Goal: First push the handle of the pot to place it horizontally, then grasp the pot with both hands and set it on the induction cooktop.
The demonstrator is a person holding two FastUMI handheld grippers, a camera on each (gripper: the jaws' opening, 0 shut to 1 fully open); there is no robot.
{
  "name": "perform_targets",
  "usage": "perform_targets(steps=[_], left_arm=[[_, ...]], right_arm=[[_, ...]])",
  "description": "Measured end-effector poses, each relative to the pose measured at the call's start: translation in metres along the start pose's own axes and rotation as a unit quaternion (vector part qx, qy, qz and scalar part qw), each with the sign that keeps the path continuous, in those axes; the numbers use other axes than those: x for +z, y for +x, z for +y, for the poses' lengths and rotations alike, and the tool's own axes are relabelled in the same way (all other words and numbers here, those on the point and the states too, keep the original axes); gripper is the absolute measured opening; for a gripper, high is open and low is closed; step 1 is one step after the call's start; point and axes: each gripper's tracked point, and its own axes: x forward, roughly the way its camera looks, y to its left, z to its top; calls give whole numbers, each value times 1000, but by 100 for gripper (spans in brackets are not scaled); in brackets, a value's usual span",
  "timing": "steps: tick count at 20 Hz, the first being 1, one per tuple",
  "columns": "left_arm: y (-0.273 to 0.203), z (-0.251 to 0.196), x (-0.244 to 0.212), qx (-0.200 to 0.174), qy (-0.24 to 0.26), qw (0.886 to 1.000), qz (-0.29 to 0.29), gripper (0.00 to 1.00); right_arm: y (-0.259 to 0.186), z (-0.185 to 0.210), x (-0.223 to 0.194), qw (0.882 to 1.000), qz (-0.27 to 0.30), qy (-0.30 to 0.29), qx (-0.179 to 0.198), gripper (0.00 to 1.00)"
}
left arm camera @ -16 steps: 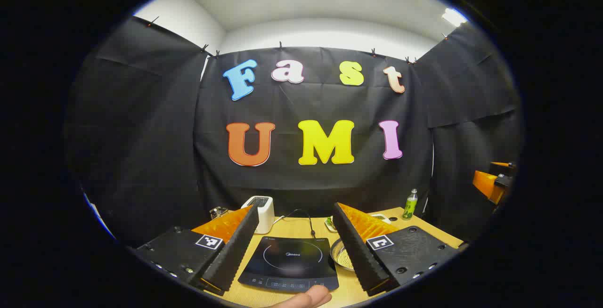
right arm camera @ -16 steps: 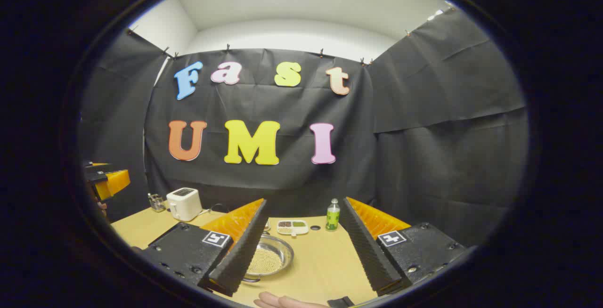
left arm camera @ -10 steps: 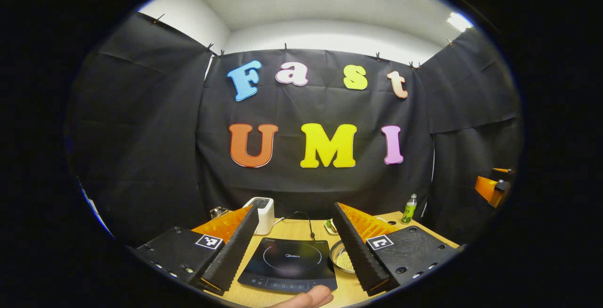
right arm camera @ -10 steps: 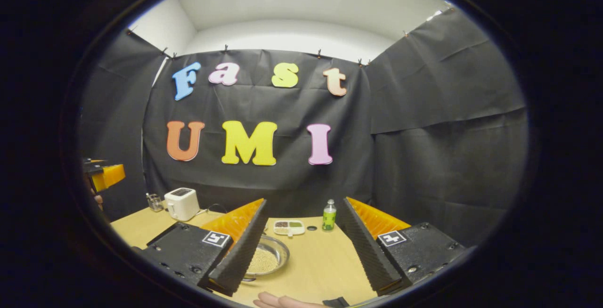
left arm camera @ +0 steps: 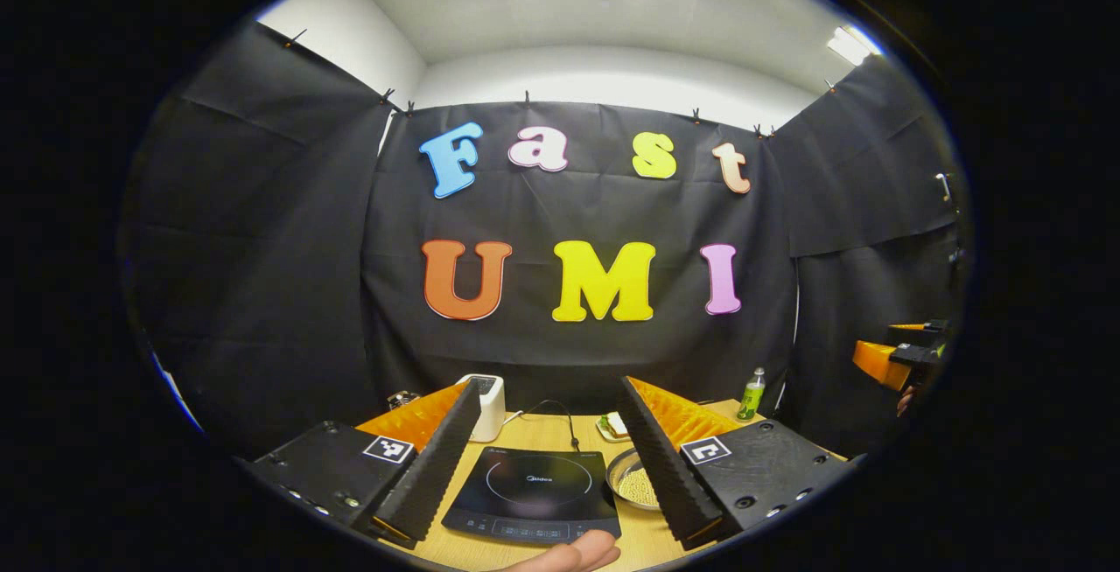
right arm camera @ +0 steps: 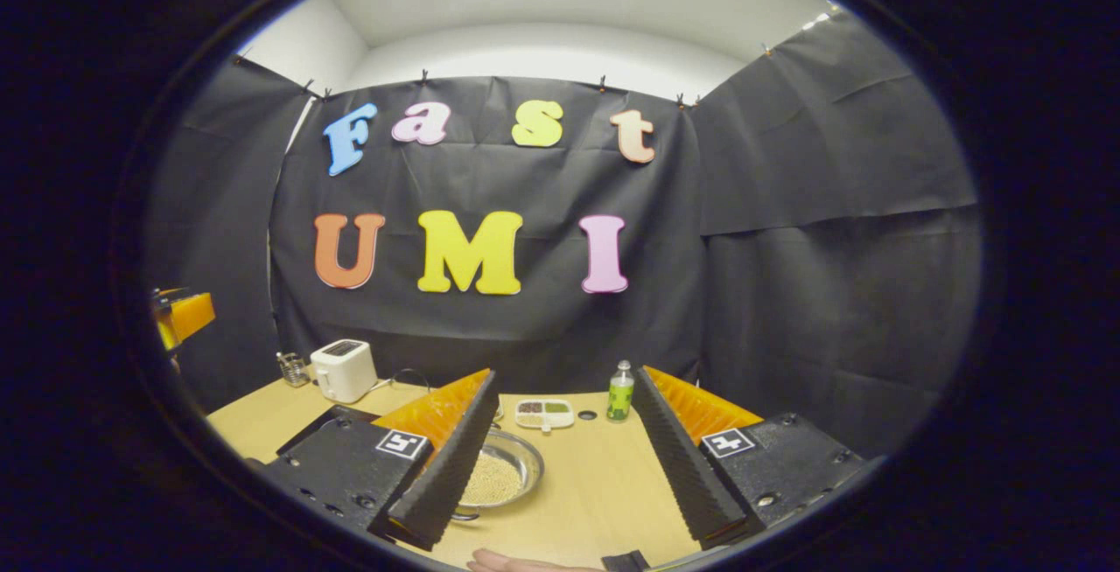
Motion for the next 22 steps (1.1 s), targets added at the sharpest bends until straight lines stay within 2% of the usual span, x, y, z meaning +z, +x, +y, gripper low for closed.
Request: perform_targets(steps=[1,4,7,10,11,12,13,14,15,17,20,22], left_arm=[[-1,-1,-1,-1,4,1000,0,95],[-5,-3,-7,-4,14,1000,3,95],[-11,-5,-10,-1,17,1000,2,95],[-21,-12,-12,-13,25,1000,-3,95],[-23,-10,-10,-13,31,999,-7,95],[-26,-9,-9,-12,36,999,-10,95],[-27,-9,-10,-13,39,999,-12,95],[-29,-9,-11,-13,40,999,-12,95],[-31,-7,-12,-13,39,999,-13,95],[-32,-7,-12,-15,31,999,-16,96],[-34,0,-18,-13,29,999,-13,96],[-32,5,-21,-8,29,999,-12,96]], right_arm=[[4,4,-5,1000,11,1,6,98],[12,14,-14,999,34,9,15,89],[22,29,-24,998,44,16,31,59],[32,52,-44,995,75,29,61,51],[37,58,-52,993,88,30,67,43],[42,63,-58,992,100,28,71,42],[45,69,-65,991,111,25,73,31],[51,74,-73,990,121,24,72,31],[55,80,-81,988,133,27,76,20],[65,97,-98,982,163,37,91,7],[79,124,-127,971,203,43,118,4],[82,152,-145,959,227,38,164,4]])
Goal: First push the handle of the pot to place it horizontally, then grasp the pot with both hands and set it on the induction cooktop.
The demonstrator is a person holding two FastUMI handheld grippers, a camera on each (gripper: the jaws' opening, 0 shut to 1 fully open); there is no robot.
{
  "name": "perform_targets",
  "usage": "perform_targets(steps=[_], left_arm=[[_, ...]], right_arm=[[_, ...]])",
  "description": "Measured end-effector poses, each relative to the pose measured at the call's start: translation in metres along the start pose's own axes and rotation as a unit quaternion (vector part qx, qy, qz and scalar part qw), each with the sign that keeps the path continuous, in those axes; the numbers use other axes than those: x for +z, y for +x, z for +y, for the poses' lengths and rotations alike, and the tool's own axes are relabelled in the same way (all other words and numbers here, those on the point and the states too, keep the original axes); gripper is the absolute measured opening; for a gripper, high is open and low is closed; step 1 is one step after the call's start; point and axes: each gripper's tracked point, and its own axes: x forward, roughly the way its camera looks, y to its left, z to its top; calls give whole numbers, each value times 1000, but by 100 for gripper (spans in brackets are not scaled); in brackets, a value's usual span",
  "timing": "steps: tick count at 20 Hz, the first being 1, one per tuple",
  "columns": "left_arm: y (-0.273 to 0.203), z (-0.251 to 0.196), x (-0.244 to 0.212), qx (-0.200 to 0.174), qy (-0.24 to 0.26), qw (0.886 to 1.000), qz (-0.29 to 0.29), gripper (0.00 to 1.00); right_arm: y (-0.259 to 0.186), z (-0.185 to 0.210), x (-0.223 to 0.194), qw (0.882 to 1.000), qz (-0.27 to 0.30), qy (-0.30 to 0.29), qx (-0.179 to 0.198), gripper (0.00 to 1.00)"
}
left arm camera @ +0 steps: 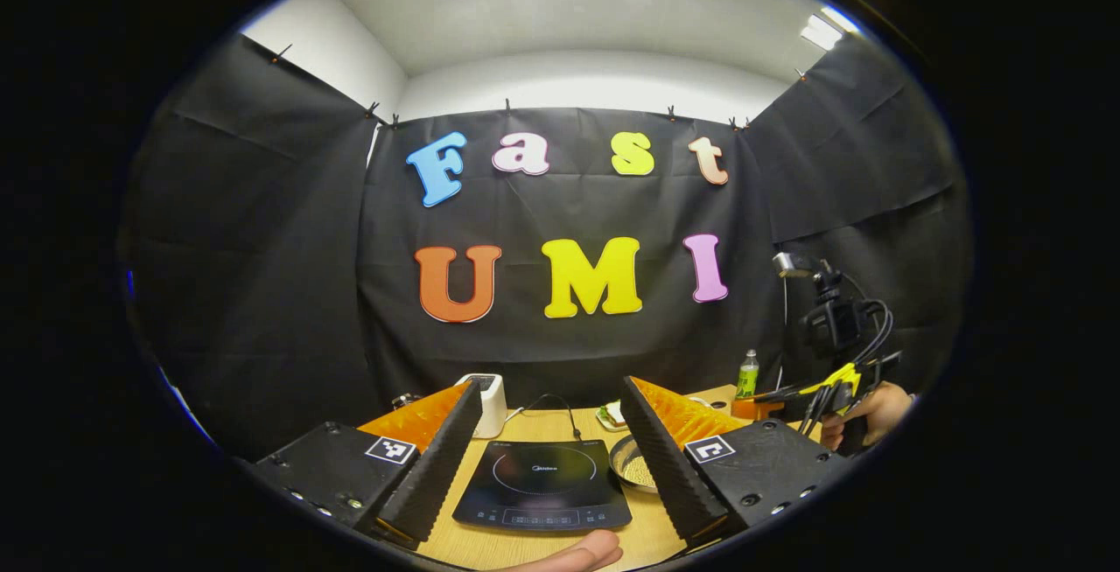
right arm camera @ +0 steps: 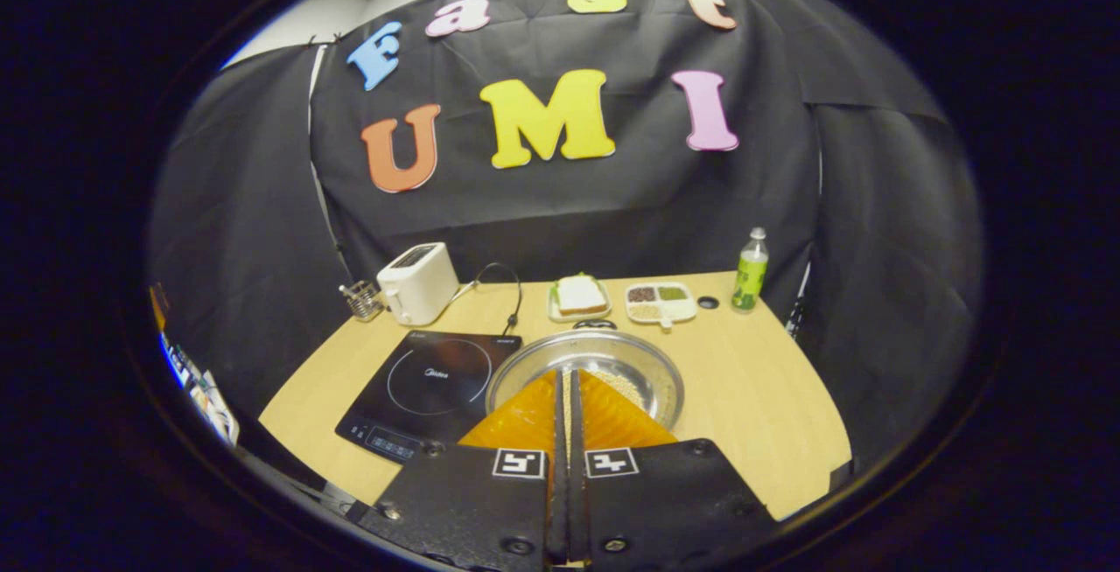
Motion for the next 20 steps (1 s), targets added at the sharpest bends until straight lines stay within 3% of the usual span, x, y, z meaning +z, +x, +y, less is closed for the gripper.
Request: perform_targets(steps=[2,5,6,10,16,17,20], left_arm=[[-1,6,-1,6,2,1000,-6,96],[-2,12,-6,13,1,1000,-5,96],[-1,14,-8,13,-2,1000,-4,87],[-1,17,-8,20,-7,1000,-4,87],[-5,23,-8,34,-8,999,-3,87],[-6,23,-7,36,-10,999,-2,96],[-7,19,-6,32,-17,999,0,96]], right_arm=[[18,19,-22,999,38,-6,29,4],[41,27,-55,996,88,-4,30,4],[45,31,-67,994,106,-3,37,4],[61,43,-108,986,161,2,43,0],[79,48,-154,968,243,32,52,4],[82,42,-158,966,251,34,45,0],[88,32,-165,964,259,44,34,4]])
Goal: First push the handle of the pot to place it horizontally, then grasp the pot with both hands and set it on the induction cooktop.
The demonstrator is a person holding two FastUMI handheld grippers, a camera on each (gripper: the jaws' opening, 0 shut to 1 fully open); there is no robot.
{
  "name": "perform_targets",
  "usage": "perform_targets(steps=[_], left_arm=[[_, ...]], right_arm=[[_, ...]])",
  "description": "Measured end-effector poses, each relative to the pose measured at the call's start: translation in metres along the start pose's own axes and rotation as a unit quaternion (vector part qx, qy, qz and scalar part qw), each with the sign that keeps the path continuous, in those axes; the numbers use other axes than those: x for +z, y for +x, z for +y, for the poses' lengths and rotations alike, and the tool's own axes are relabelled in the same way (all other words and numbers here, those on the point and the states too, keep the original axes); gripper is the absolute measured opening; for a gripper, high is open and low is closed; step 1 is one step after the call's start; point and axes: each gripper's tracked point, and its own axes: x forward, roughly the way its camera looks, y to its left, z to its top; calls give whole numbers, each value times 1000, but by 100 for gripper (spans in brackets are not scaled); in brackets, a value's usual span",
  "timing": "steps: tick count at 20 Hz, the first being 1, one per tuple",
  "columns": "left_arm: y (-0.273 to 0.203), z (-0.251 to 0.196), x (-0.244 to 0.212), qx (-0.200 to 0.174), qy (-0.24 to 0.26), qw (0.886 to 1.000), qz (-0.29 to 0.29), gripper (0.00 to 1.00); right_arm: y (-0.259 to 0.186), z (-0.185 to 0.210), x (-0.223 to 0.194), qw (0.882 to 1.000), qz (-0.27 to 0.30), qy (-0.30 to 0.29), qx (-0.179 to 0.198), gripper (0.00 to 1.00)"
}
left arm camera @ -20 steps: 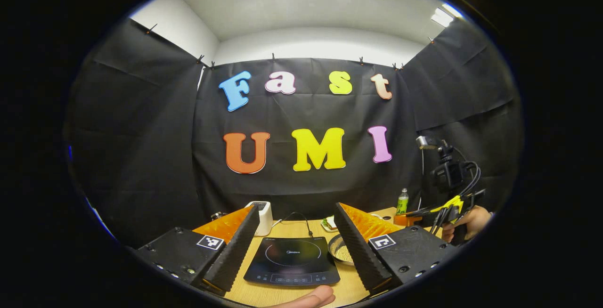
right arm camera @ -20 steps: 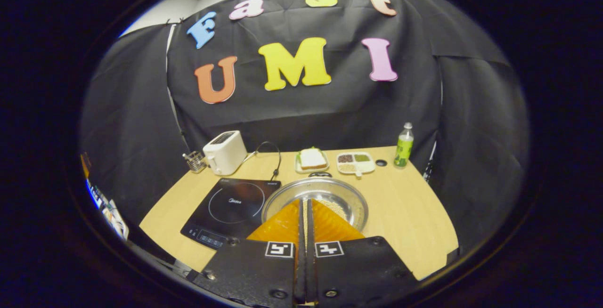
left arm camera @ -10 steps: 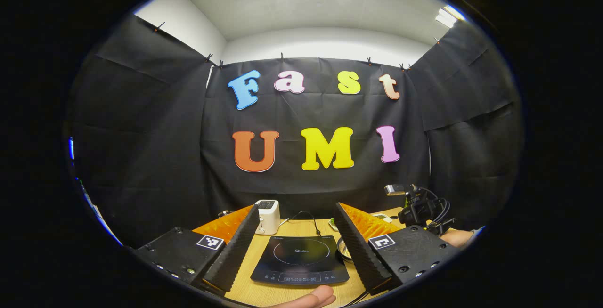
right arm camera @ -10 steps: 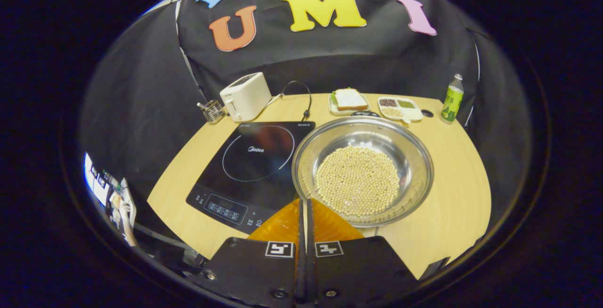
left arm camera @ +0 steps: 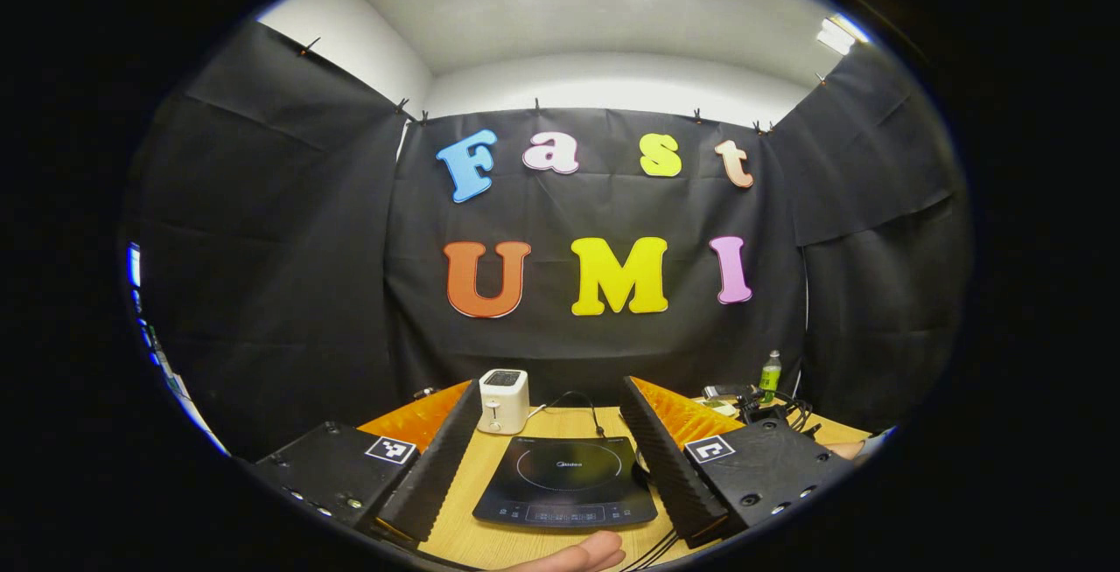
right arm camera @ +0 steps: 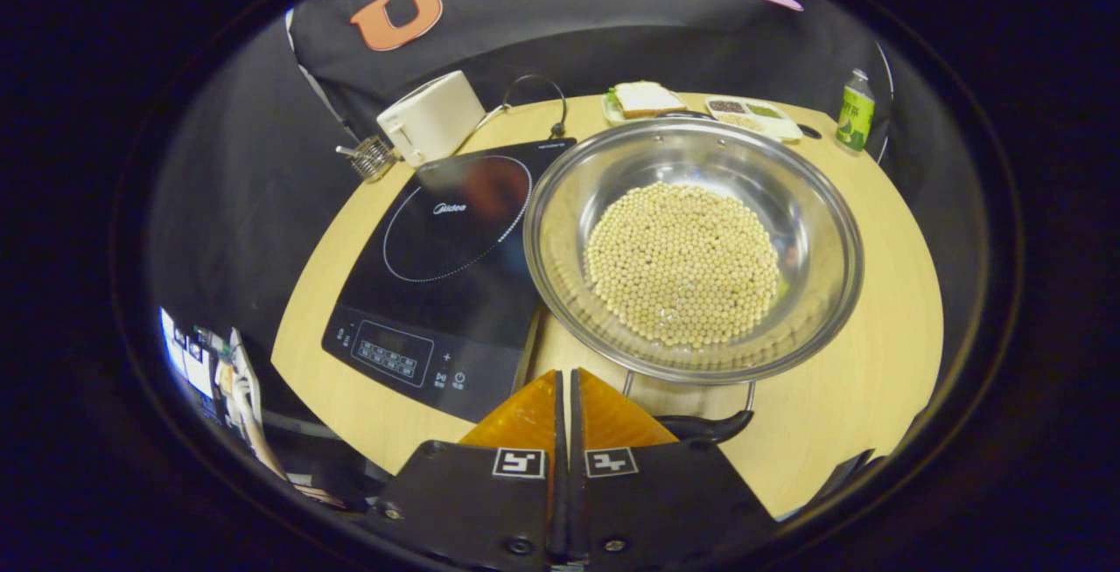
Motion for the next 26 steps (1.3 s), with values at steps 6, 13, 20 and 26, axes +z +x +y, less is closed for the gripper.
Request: perform_targets(steps=[6,13,20,26], left_arm=[[-1,0,5,-7,2,1000,-8,95],[-6,3,9,-15,10,1000,-15,95],[-13,6,6,-2,-7,1000,-1,95],[-11,6,5,-12,0,1000,-2,95]], right_arm=[[-1,-4,-5,1000,11,9,10,4],[-7,-21,-7,1000,16,12,5,4],[-11,-42,-10,1000,15,6,1,4],[-15,-77,-11,1000,11,19,-7,4]])
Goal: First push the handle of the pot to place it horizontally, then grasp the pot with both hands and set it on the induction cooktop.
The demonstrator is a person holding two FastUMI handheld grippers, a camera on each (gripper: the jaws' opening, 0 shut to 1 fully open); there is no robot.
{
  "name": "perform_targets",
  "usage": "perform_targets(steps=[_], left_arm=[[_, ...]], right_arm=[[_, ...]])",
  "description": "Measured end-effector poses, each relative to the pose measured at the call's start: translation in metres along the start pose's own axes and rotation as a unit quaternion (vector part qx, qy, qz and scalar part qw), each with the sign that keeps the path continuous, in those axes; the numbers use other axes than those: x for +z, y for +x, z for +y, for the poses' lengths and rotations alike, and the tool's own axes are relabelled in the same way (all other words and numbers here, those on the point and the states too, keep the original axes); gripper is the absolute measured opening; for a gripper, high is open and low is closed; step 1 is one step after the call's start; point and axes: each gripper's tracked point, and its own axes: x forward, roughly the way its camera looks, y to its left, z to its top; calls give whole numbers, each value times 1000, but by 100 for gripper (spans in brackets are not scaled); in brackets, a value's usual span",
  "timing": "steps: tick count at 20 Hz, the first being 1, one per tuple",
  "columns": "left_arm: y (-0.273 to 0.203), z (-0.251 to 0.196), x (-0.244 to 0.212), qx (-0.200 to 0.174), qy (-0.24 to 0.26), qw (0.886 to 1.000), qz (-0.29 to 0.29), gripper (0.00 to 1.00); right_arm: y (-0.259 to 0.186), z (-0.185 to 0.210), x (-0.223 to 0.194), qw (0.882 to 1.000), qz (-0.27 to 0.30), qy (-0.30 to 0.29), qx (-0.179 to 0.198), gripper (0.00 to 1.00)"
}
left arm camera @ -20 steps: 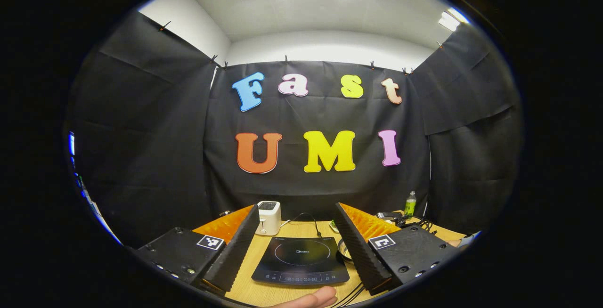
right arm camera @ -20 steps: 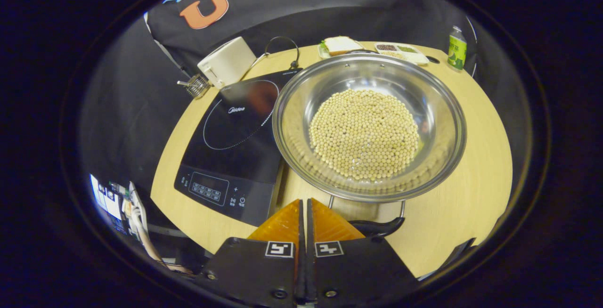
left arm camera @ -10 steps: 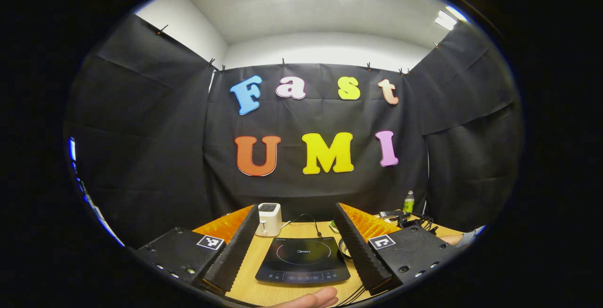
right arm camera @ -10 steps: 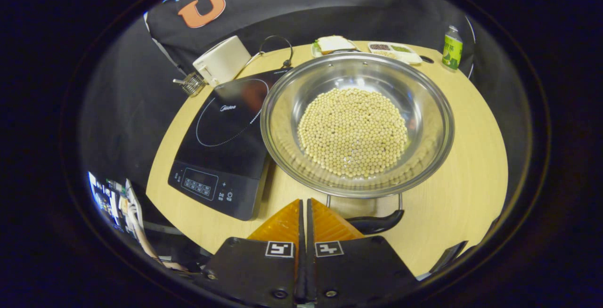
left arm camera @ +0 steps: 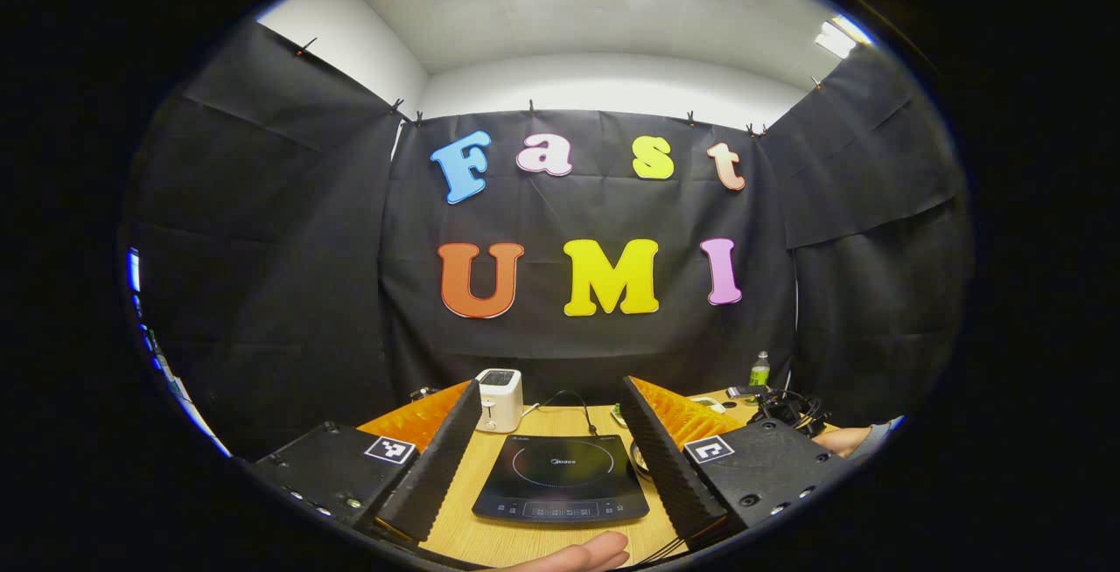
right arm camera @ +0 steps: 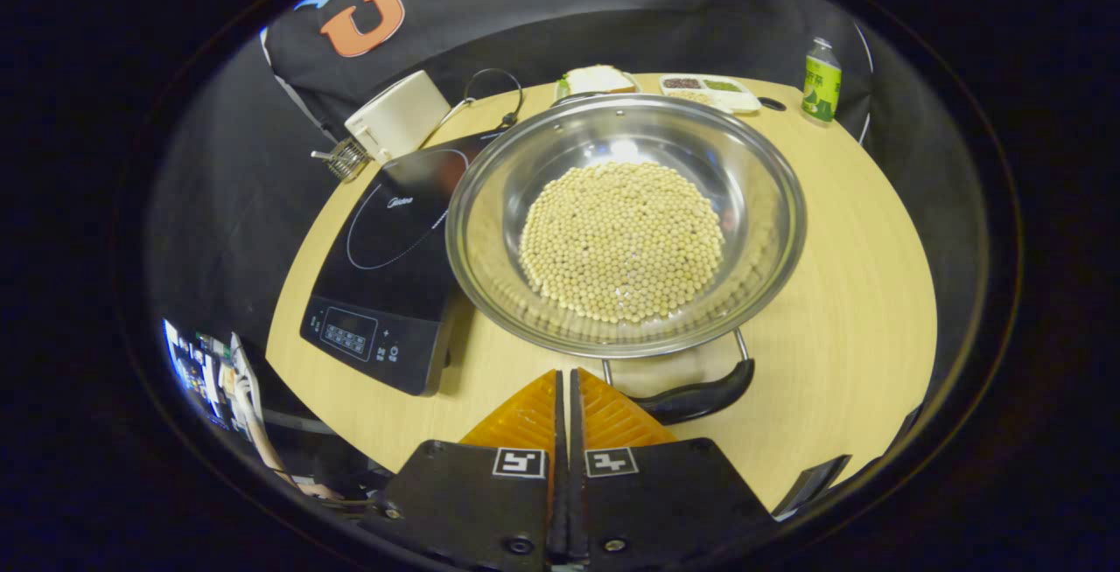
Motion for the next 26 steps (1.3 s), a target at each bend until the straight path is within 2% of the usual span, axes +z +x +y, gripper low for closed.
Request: perform_targets(steps=[1,4,5,6,7,11,16,26], left_arm=[[-1,-2,0,-2,-2,1000,0,96],[0,-3,0,0,-5,1000,1,96],[0,-3,-2,1,-4,1000,2,87],[1,-4,-2,1,-3,1000,1,87],[1,-4,-2,1,-3,1000,2,96],[0,-10,-2,-3,3,1000,1,96],[7,-10,1,12,15,1000,1,96],[30,-32,0,2,35,999,6,96]], right_arm=[[0,-8,0,1000,-1,4,-2,0],[-4,-30,4,1000,-6,17,-9,0],[-4,-38,4,1000,-7,19,-12,0],[-4,-46,5,1000,-11,21,-15,4],[-5,-53,7,999,-13,24,-17,4],[-8,-77,13,999,-28,25,-19,3],[-6,-106,26,998,-52,25,-30,4],[1,-160,67,993,-89,-31,-70,4]])
